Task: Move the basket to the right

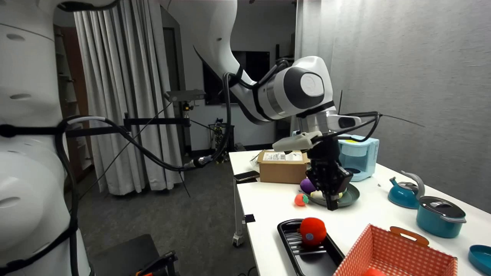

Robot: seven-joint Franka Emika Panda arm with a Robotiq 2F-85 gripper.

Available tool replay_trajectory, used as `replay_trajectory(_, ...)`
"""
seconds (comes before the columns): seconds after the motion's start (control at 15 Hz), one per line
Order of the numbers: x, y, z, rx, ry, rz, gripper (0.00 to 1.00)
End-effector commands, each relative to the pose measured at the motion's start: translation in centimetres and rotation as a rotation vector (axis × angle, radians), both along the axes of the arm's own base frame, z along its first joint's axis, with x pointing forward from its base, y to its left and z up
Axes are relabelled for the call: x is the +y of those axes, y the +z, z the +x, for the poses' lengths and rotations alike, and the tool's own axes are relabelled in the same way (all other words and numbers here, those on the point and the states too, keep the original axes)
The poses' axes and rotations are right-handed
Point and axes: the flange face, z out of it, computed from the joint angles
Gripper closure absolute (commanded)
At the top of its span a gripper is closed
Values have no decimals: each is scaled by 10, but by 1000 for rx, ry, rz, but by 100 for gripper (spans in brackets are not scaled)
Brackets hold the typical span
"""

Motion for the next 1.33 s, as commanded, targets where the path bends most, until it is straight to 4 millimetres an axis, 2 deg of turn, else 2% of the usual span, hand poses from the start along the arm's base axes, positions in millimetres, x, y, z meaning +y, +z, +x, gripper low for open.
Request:
replay_trajectory(0.0,18,31,-27,-22,-1,-19,100)
replay_trajectory(0.53,55,63,-61,-44,10,165,100)
replay_trajectory(0.8,63,64,-80,-29,10,209,100)
replay_trajectory(1.07,77,62,-111,-20,24,192,100)
replay_trajectory(1.27,77,64,-127,-26,18,191,100)
